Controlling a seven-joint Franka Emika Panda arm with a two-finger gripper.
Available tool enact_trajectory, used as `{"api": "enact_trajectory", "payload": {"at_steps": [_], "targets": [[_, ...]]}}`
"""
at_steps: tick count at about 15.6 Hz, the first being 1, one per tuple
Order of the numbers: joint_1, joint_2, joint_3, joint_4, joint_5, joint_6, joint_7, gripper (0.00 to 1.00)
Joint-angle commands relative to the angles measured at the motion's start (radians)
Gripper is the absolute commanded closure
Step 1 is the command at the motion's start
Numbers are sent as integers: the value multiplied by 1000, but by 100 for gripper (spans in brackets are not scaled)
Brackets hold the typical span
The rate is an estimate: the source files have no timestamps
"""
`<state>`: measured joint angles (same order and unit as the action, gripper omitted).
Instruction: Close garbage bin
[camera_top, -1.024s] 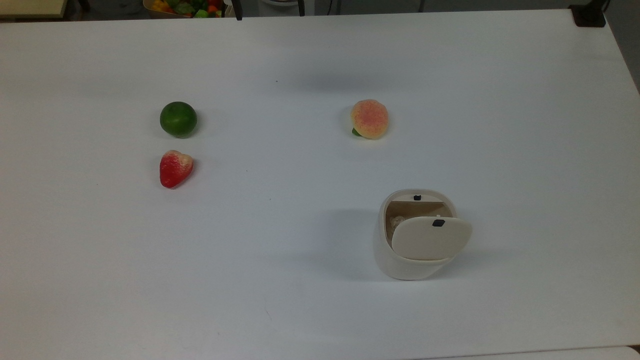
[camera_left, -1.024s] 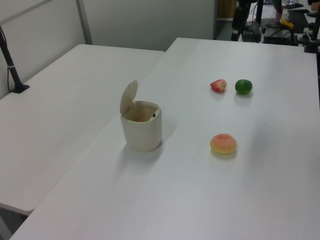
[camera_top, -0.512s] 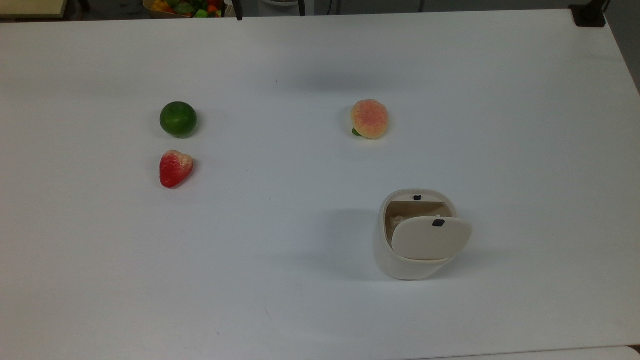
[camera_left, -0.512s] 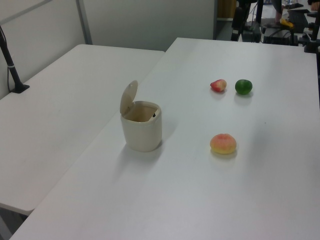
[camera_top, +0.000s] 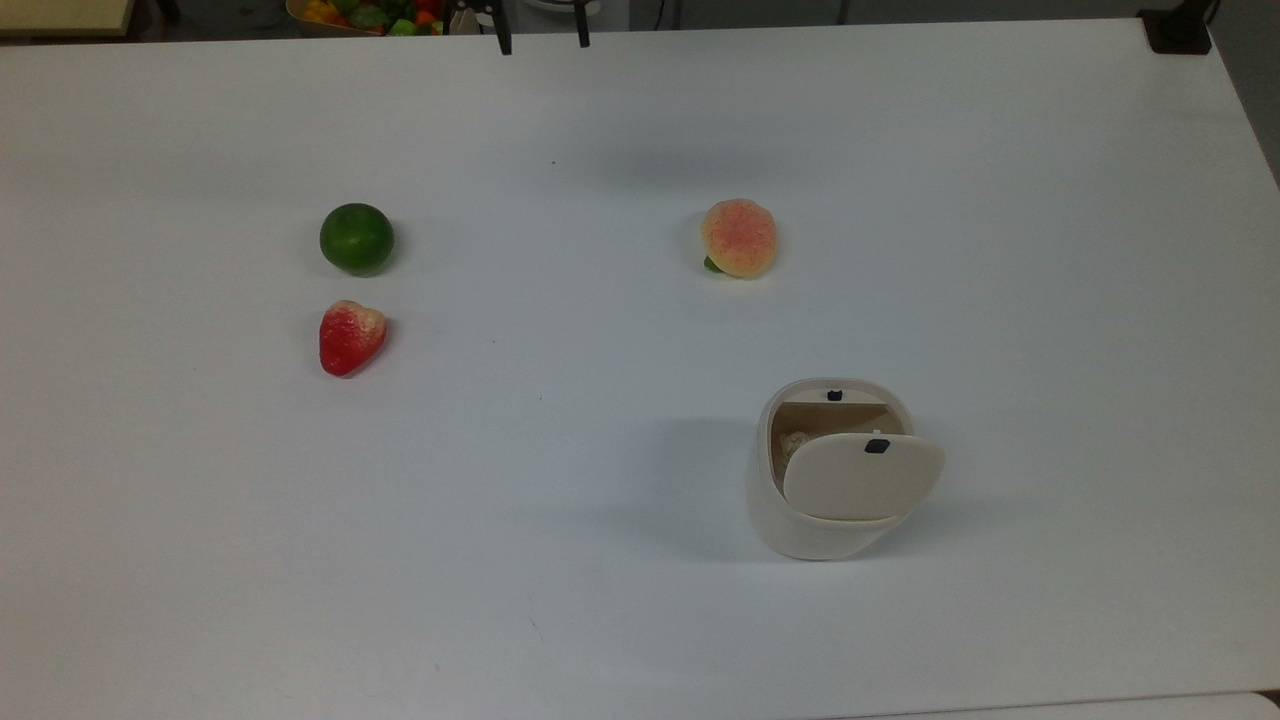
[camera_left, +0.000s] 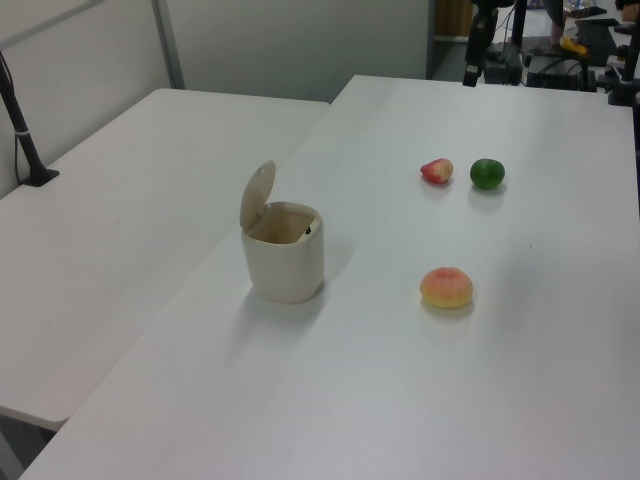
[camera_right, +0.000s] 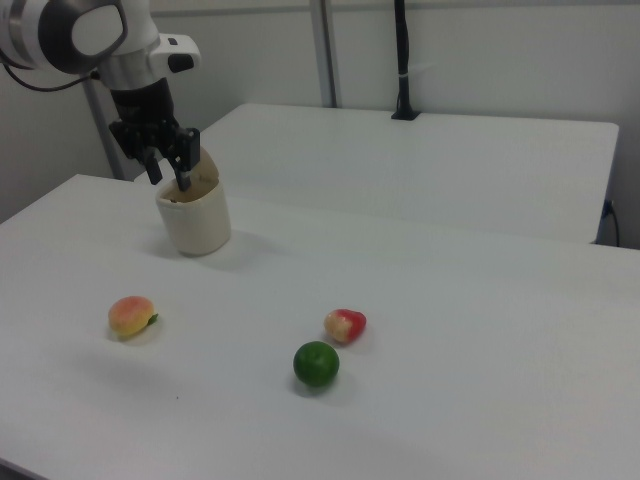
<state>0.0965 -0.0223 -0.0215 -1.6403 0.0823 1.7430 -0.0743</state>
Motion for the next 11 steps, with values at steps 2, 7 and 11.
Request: {"api": "enact_trajectory", "payload": {"at_steps": [2, 7, 11], "targets": [[8, -13, -8, -21, 39, 20, -39, 69], [8, -11, -6, -21, 43, 21, -38, 86], [12, 2, -8, -19, 54, 73, -21, 100]]}}
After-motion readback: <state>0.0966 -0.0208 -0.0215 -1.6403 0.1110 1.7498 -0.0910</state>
